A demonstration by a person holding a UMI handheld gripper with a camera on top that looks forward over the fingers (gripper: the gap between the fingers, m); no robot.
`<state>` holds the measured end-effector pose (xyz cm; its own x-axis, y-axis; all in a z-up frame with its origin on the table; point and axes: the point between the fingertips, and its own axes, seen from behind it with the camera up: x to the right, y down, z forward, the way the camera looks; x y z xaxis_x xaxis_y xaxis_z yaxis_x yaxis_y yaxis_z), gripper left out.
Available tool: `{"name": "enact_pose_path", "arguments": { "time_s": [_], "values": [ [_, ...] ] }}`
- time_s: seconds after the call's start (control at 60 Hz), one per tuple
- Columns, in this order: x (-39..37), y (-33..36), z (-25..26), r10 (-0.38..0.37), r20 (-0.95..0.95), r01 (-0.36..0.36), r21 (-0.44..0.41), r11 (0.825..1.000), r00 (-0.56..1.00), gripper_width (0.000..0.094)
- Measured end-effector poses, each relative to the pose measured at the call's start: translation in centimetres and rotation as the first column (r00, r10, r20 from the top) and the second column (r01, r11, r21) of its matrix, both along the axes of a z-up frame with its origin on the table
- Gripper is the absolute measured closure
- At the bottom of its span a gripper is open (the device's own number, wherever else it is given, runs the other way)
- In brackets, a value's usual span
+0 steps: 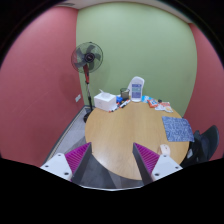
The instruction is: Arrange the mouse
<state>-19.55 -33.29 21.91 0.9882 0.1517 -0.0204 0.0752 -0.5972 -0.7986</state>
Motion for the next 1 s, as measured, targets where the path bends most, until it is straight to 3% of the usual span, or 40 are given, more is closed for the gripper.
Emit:
{"name": "enact_pose_path", "arguments": {
  "time_s": [0.317,0.517,0.65,0.867,0.933,1.0],
  "values": [
    [9.7,-3.0,-10.8,-0.066,0.020,0.069,-0.158,0.985,0.998,0.0098],
    [20.4,-0.4,-16.2,-0.154,0.061,0.160,-0.122,0.979,0.986,0.0100],
    [24.8,4.3,-18.0,-0.173,0.058,0.177,-0.071,0.982,0.983,0.0074],
    [26.8,10.8,-21.6,-0.154,0.018,0.155,-0.049,0.987,0.988,0.0161],
    [26.4,11.8,-22.3,-0.148,0.004,0.148,-0.061,0.987,0.989,0.0228],
    [26.6,12.4,-22.7,-0.153,-0.004,0.152,-0.054,0.987,0.988,0.0394]
  ]
}}
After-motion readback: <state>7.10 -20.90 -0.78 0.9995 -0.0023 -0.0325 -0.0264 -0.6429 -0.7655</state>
